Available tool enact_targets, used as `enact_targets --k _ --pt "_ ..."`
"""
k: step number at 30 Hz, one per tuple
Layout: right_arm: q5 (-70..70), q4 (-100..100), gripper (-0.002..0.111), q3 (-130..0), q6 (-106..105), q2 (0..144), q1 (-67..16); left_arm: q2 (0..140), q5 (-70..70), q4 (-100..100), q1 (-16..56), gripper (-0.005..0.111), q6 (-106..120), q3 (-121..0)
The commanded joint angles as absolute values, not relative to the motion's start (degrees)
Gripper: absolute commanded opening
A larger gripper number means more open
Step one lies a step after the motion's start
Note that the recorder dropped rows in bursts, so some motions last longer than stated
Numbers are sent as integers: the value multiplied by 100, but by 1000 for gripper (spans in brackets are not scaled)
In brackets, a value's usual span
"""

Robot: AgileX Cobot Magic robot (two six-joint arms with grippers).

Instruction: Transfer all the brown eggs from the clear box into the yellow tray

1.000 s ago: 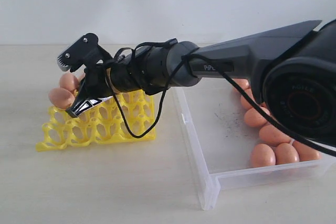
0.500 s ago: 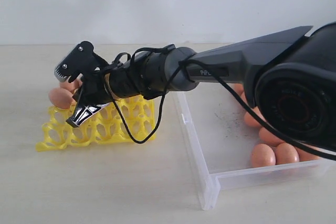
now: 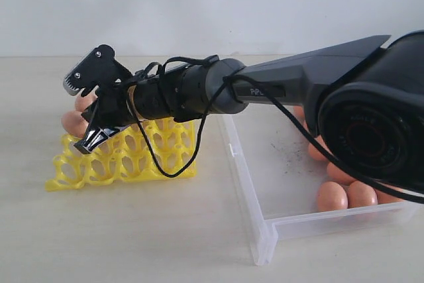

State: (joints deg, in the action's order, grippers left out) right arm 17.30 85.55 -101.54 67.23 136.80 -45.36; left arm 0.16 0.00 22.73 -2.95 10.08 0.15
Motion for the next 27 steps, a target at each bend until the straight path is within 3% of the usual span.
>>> enact_targets --k 1,13,19,21,27 --pt "1753 8268 0 -10198 6417 13662 -4524 0 0 2292 -271 4 1060 0" --pt "1745 7424 0 -10211 5916 13662 -4524 0 0 2292 -271 4 1060 0" --pt "713 7439 0 -10081 6055 13180 -4567 0 0 2292 -271 4 1060 0" --pt "44 7590 0 -9767 5891 12682 -4692 0 0 2292 -271 4 1060 0" --pt "-4514 6751 0 -8965 2980 11538 -5184 0 0 2292 -271 4 1060 0"
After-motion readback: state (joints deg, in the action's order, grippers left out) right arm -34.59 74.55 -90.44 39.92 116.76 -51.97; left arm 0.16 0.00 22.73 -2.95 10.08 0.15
